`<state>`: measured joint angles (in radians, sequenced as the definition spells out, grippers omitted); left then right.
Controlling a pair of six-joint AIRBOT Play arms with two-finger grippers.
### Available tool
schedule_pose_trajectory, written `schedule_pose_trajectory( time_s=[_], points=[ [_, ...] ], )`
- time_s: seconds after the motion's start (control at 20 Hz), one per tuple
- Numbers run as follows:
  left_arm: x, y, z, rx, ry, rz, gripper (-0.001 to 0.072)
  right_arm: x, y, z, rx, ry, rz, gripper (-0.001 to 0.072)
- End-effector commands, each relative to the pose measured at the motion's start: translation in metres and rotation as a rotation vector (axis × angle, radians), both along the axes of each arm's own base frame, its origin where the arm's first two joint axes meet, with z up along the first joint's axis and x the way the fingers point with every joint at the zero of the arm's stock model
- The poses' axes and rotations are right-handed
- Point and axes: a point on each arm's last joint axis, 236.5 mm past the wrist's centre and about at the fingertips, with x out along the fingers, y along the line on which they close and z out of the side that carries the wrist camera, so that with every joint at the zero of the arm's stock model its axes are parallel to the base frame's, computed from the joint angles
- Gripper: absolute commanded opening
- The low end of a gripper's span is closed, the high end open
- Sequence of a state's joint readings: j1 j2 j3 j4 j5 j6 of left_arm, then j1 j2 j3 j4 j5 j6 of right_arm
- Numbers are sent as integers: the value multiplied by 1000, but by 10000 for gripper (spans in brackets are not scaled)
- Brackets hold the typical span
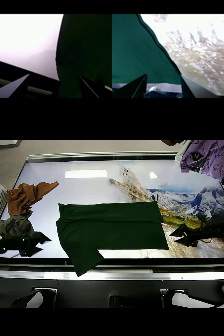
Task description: Fold the clothes and pants, and hang the long-sleeved shirts on hangers.
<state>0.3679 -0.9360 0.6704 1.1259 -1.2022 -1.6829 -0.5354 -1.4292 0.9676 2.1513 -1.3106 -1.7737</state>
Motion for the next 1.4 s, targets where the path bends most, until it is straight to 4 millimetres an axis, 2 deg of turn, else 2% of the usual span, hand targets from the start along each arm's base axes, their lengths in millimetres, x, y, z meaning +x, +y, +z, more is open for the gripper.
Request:
schedule_pose_trajectory(
  time_s=[0.0,0.25,0.4,0.5,0.55,0.65,0.7,0.85,1.0,1.35],
  points=[
    [-26,-19,-12,-51,-18,28,694,-14,13,-23,5,0,12,475],
    [-23,-26,-8,-94,-28,40,694,-20,40,-40,5,53,106,476],
    [-25,-28,-8,-98,-20,34,694,-38,39,-47,-40,123,170,476],
    [-25,-28,-8,-98,-20,34,694,-39,39,-47,-39,127,168,468],
    [-25,-28,-8,-99,-20,34,694,-36,42,-46,-23,118,154,368],
    [-27,-29,-9,-103,-10,28,694,-33,50,-42,14,108,143,98],
    [-29,-30,-11,-107,1,14,694,-34,53,-40,30,111,144,32],
    [-33,-34,-20,-122,18,-22,694,-43,59,-35,60,134,171,32],
    [-38,-50,-35,-193,34,-34,675,-41,59,-32,56,127,165,32],
    [-32,-75,-60,-218,50,-68,667,-44,60,-28,64,133,168,32]
  ],
)
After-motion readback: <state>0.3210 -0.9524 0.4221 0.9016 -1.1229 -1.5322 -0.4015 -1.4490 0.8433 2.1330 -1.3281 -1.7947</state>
